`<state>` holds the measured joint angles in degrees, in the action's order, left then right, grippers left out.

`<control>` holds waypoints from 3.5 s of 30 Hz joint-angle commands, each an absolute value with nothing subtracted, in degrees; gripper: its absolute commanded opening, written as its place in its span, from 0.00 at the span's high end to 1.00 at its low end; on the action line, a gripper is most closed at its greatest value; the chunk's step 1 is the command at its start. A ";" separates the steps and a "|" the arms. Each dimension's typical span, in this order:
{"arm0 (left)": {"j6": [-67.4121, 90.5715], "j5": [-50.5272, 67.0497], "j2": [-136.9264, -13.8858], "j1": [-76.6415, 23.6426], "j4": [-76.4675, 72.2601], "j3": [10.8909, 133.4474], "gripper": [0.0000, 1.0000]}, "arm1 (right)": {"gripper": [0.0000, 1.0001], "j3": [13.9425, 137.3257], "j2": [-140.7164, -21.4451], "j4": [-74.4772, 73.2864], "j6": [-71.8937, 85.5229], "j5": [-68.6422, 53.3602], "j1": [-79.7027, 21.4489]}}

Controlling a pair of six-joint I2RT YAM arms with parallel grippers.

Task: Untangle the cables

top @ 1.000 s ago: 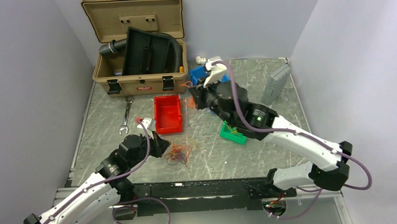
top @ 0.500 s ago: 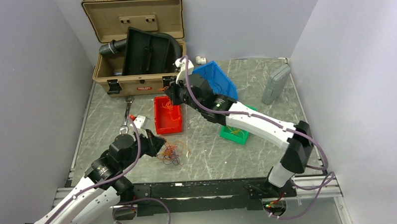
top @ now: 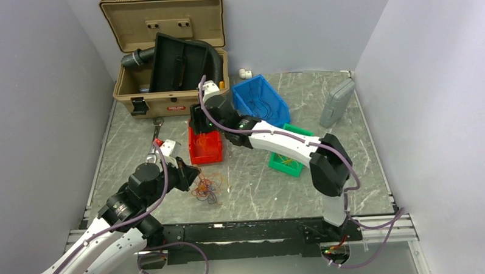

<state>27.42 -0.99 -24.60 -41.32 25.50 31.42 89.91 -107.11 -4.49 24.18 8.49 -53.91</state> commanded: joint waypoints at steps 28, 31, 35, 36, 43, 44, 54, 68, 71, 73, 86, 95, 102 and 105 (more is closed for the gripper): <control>24.04 1.10 -30.87 -41.22 23.11 40.36 1.00 | 0.24 32.06 -61.45 26.20 21.63 -9.80 -62.49; 25.04 1.38 -31.72 -41.19 22.48 40.64 1.00 | 0.25 34.64 -65.09 28.69 19.95 -7.65 -65.94; 27.22 0.42 -33.26 -41.19 23.16 41.90 1.00 | 0.29 39.54 -70.45 28.88 17.85 -6.30 -69.07; 27.80 0.34 -33.73 -41.21 23.75 42.49 1.00 | 0.29 40.37 -71.52 29.02 17.77 -5.46 -69.38; 30.27 3.12 -34.30 -41.21 24.22 44.14 1.00 | 0.29 44.57 -77.03 29.12 19.98 3.93 -70.13; 30.36 3.68 -34.16 -41.29 24.18 44.31 1.00 | 0.29 45.26 -77.74 28.83 20.16 4.98 -70.10; 35.16 11.64 -33.53 -41.26 19.08 47.71 1.00 | 0.41 48.33 -85.11 31.05 20.43 17.09 -70.52; 20.39 -5.92 -40.86 -41.18 27.33 71.25 1.00 | 0.74 30.66 -79.36 22.51 40.32 28.86 -70.50; 17.42 -9.10 -41.92 -41.18 27.56 71.97 1.00 | 0.75 27.07 -73.56 17.34 43.12 31.45 -70.51; 16.46 -10.06 -42.52 -41.22 27.17 71.69 1.00 | 0.77 25.95 -68.51 13.41 44.23 33.32 -70.48; 11.87 -17.60 -48.67 -40.70 29.86 78.75 1.00 | 0.77 27.71 -56.03 -3.09 42.07 36.44 -70.49; 11.01 -15.17 -51.03 -40.45 28.86 81.72 1.00 | 0.98 32.49 -49.30 0.81 27.06 30.07 -70.52; 13.17 -13.02 -51.97 -40.42 28.29 79.14 1.00 | 1.00 45.33 -46.87 -6.65 20.27 28.24 -70.49; 13.35 -13.63 -51.29 -40.28 28.16 77.87 1.00 | 1.00 50.30 -46.41 -8.21 17.69 27.75 -70.49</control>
<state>12.82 -14.15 -51.81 -40.66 29.78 78.98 43.48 -48.23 -5.82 23.49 28.99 -70.43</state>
